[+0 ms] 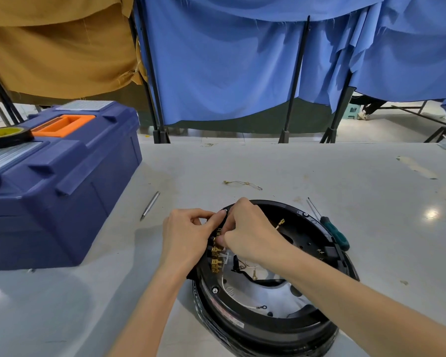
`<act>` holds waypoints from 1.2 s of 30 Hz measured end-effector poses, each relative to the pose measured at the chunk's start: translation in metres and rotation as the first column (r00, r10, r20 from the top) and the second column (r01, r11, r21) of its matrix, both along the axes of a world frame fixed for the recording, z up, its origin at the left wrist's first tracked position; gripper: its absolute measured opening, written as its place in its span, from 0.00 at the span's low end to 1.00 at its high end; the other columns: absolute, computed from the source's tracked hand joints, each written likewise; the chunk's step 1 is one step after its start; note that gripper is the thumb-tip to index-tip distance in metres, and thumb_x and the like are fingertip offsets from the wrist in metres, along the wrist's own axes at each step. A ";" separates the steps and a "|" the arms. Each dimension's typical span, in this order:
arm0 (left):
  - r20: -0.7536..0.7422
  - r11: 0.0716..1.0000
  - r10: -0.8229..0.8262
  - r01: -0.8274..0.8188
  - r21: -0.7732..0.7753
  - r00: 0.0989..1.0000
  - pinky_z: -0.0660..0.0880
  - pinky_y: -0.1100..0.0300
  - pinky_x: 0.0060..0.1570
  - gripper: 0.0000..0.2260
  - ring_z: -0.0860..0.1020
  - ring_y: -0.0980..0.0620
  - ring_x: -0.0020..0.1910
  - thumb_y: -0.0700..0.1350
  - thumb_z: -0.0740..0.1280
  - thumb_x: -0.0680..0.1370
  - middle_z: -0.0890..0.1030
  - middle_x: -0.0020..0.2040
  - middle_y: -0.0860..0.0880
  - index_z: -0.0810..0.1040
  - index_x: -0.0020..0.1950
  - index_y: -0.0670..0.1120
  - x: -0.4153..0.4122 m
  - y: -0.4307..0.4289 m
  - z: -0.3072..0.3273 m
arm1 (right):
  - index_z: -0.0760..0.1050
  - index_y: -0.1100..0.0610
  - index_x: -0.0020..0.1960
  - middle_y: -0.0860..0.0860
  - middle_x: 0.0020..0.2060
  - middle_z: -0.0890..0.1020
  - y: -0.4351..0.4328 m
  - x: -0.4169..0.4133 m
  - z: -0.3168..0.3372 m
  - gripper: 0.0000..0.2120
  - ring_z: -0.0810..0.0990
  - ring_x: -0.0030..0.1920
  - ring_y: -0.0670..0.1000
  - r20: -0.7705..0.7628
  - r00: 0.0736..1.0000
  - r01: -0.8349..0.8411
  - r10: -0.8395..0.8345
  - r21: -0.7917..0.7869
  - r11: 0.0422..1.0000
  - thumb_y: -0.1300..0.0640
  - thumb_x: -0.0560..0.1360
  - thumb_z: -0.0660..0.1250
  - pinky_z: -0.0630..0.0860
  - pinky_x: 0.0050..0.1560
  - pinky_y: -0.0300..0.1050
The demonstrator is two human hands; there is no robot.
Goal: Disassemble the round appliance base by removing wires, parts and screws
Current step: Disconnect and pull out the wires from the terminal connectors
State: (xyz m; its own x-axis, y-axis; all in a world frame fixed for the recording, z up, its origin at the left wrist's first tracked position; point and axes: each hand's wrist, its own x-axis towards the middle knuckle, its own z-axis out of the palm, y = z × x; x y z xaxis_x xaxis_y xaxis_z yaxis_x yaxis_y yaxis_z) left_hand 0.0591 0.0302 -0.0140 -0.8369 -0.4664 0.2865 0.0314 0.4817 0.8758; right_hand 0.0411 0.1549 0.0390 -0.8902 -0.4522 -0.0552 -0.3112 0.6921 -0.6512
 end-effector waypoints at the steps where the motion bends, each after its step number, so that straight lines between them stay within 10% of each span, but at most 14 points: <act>1: 0.002 1.000 0.001 -0.001 -0.003 1.000 0.60 0.59 0.27 0.08 0.62 0.55 0.21 0.54 0.75 0.71 0.65 0.18 0.53 0.85 0.34 0.53 0.000 0.000 0.000 | 0.80 0.66 0.41 0.59 0.47 0.77 -0.001 0.000 -0.001 0.04 0.76 0.53 0.61 0.003 1.000 0.017 -0.017 -0.007 1.000 0.67 0.70 0.67 0.68 0.48 0.47; 36: 0.036 1.000 -0.012 0.012 -0.012 0.999 0.59 0.64 0.24 0.12 0.64 0.55 0.21 0.53 0.73 0.73 0.67 0.18 0.53 0.81 0.29 0.57 0.003 -0.001 0.003 | 0.70 0.59 0.39 0.54 0.49 0.70 -0.007 0.004 0.008 0.05 0.65 0.52 0.57 -0.217 0.971 -0.059 0.102 0.196 0.979 0.67 0.69 0.65 0.68 0.51 0.52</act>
